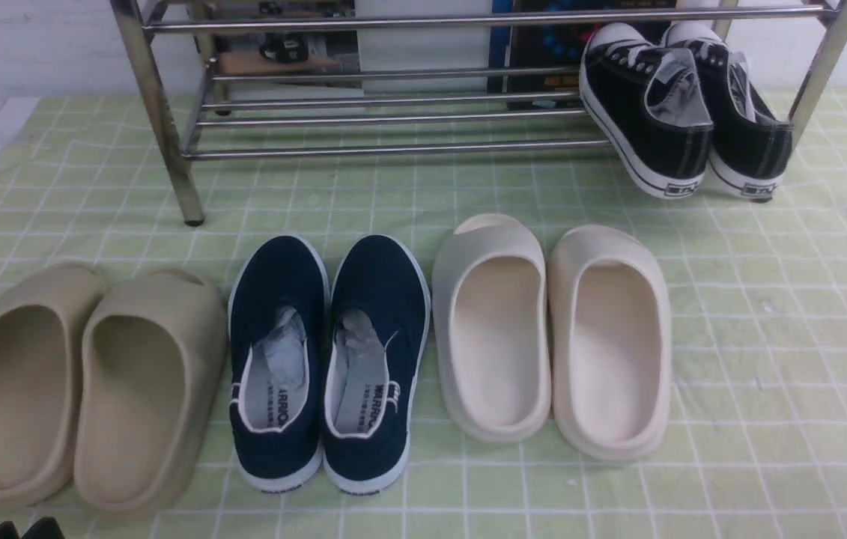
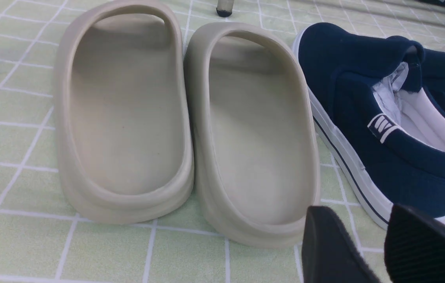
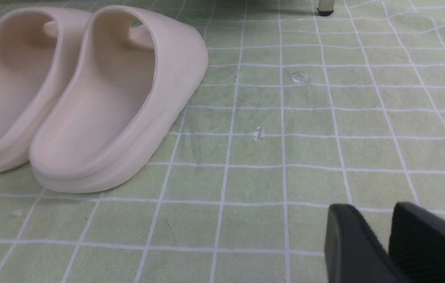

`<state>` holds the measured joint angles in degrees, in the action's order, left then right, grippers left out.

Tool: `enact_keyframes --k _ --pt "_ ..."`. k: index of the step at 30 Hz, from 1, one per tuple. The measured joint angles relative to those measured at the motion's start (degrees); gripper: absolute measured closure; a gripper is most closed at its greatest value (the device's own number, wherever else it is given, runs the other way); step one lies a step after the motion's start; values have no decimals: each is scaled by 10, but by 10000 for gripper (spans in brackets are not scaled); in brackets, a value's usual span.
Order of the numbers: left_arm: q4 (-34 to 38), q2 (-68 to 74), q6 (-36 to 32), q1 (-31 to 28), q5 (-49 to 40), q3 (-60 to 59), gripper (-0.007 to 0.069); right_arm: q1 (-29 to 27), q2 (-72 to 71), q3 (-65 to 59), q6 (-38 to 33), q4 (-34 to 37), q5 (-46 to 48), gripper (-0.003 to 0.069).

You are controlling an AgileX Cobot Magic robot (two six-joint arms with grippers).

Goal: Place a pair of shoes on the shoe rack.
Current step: Use the left arm to grab the shoe closest to it

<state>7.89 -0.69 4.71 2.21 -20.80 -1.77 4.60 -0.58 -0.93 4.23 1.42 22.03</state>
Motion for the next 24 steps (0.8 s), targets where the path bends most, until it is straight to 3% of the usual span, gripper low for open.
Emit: enact_keyframes --k 24 --pt "2 0 -1 0 1 0 386 0 0 0 0 0 0 429"
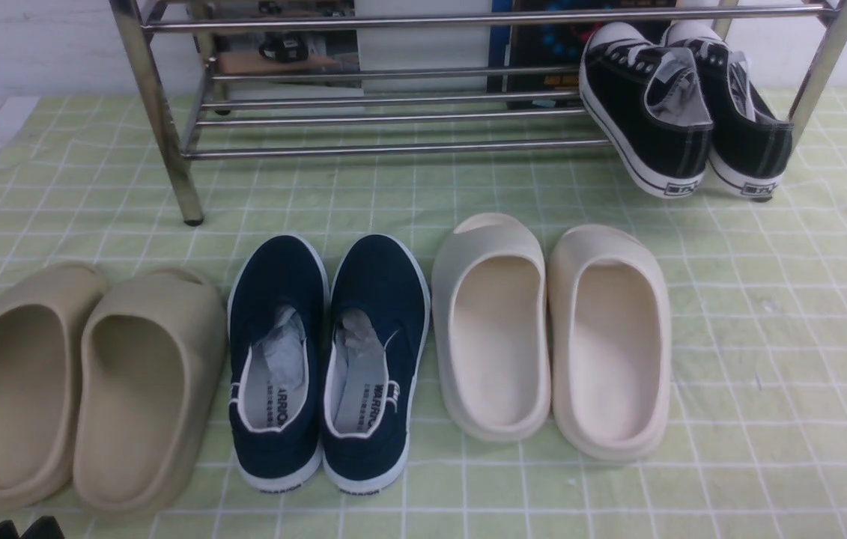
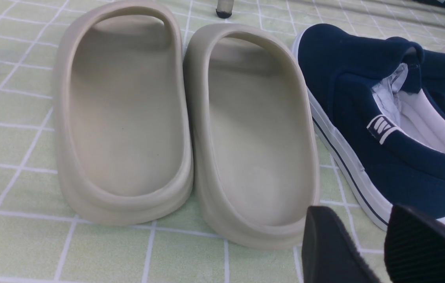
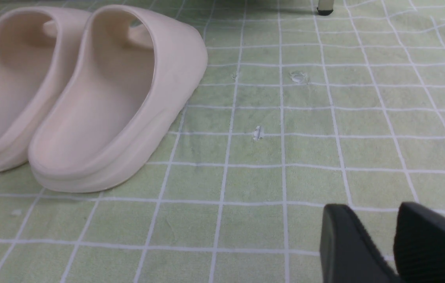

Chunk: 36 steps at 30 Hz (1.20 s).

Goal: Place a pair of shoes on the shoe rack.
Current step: Use the left arm to grab the shoe closest to it

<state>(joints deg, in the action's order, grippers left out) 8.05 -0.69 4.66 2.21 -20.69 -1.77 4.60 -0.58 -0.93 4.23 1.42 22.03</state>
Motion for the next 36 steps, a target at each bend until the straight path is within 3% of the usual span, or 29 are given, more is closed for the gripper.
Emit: enact_keyframes --k 15,21,25,26,27,31,36 --pt "12 0 0 0 2 0 386 0 0 0 0 0 0 421" --pt "14 0 0 0 74 0 386 0 0 0 0 0 0 419" --pt "15 0 0 0 234 0 386 0 0 0 0 0 0 419" --pt "15 0 0 0 234 0 386 0 0 0 0 0 0 419" --pt "15 0 5 0 304 0 386 0 0 0 0 0 0 419" --pt "17 0 41 0 422 0 386 0 0 0 0 0 0 419" --pt "18 0 230 0 681 0 386 0 0 0 0 0 0 419"
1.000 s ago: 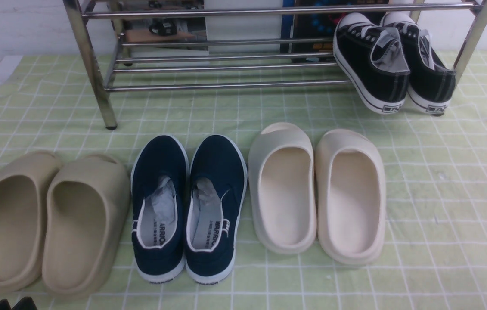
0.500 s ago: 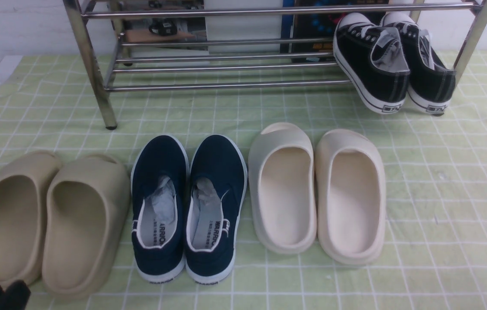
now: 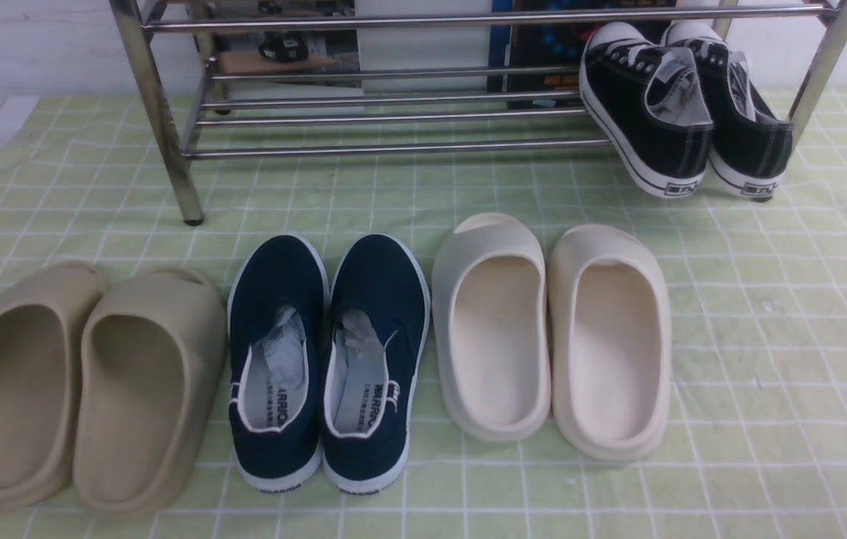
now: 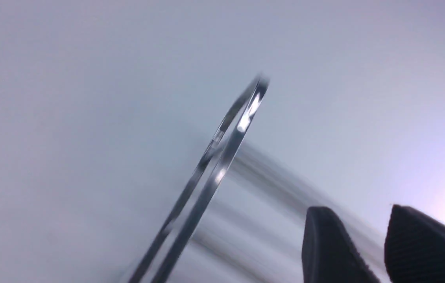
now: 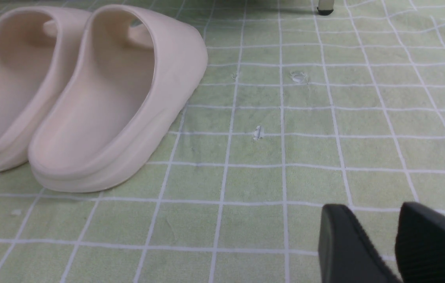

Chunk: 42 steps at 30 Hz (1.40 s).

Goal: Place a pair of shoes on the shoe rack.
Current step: Use the left arm to grab the shoe closest to it

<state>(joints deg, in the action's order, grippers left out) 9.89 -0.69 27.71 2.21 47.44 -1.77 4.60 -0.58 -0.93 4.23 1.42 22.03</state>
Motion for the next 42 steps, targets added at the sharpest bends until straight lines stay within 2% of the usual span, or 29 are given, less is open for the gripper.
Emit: enact_keyframes --k 2,3,4,10,11,12,13,14,15,18,23,27,28,29,30,31,34,38,42 --pt "2 0 54 0 49 12 386 0 0 0 0 0 0 419" --pt "2 0 57 0 48 15 386 0 0 0 0 0 0 419" --pt "-9 0 72 0 5 46 386 0 0 0 0 0 0 419" --pt "-99 73 82 0 -423 228 386 0 0 0 0 0 0 419" --pt "-123 119 82 0 -555 274 386 0 0 0 0 0 0 419" --pt "-137 154 82 0 -638 295 386 0 0 0 0 0 0 419" --pt "-147 182 82 0 -708 308 386 0 0 0 0 0 0 419" --pt "-149 196 82 0 -720 311 386 0 0 0 0 0 0 419" --pt "-162 244 83 0 -789 324 386 0 0 0 0 0 0 419" --pt "-175 343 84 0 -829 331 386 0 0 0 0 0 0 419" --pt "-168 492 97 0 -820 339 386 0 0 0 0 0 0 419" --pt "-93 588 51 0 -845 368 391 0 0 0 0 0 0 419" --pt "-20 632 -31 0 -879 404 401 0 0 0 0 0 0 419" --pt "17 651 -67 0 -896 422 407 0 0 0 0 0 0 419" --pt "26 655 -76 0 -900 427 408 0 0 0 0 0 0 419" --pt "103 697 -149 0 -940 470 417 0 0 0 0 0 0 419" --pt "165 759 -206 4 -988 536 421 0 0 0 0 0 0 419" --pt "163 807 -217 7 -1009 588 418 0 0 0 0 0 0 419" --pt "85 858 -178 69 -1009 639 370 0 0 0 0 0 0 419"
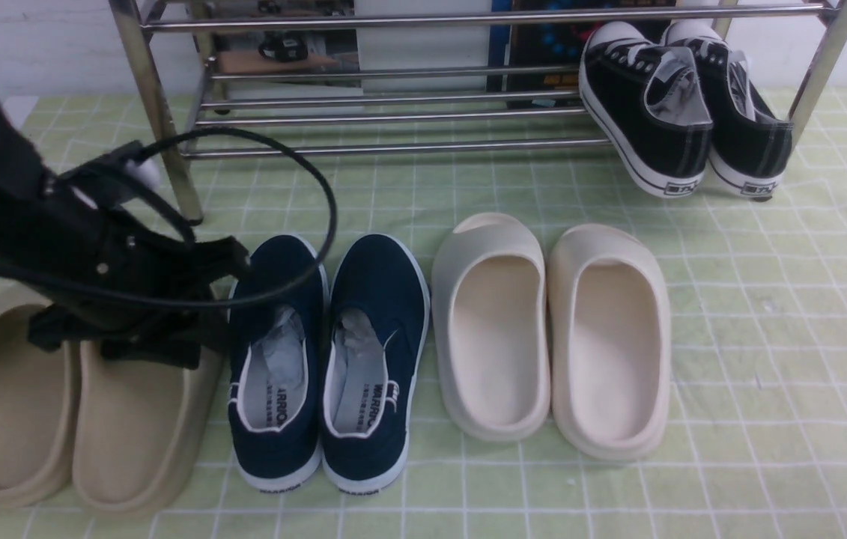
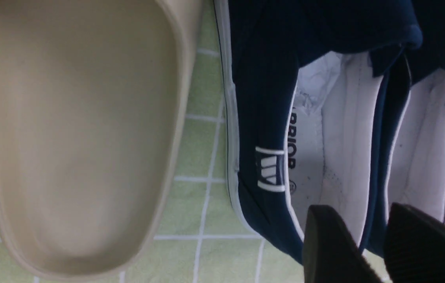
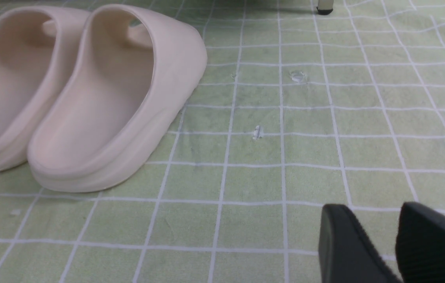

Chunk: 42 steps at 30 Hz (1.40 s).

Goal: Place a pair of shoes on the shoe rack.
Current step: Use the left arm to grab the shoe closest to it, then use the left arm to put a shoe into the shoe rack

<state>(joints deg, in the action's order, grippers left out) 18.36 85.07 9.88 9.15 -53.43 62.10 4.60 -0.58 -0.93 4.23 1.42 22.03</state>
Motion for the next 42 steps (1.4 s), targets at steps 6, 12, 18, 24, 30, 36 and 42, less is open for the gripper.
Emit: enact_keyframes --k 6,12,18,24,30,36,42 --pt "-164 59 137 105 16 25 258 0 0 0 0 0 0 419" --pt "-227 136 195 127 16 25 252 0 0 0 0 0 0 419" --pt "-233 179 202 127 22 28 430 0 0 0 0 0 0 419" --pt "-238 152 197 125 -11 55 615 0 0 0 0 0 0 419" --pt "-225 122 172 88 -24 147 614 0 0 0 0 0 0 419" --pt "-190 200 112 50 -86 325 614 0 0 0 0 0 0 419" --pt "-184 357 104 44 -158 533 614 0 0 0 0 0 0 419"
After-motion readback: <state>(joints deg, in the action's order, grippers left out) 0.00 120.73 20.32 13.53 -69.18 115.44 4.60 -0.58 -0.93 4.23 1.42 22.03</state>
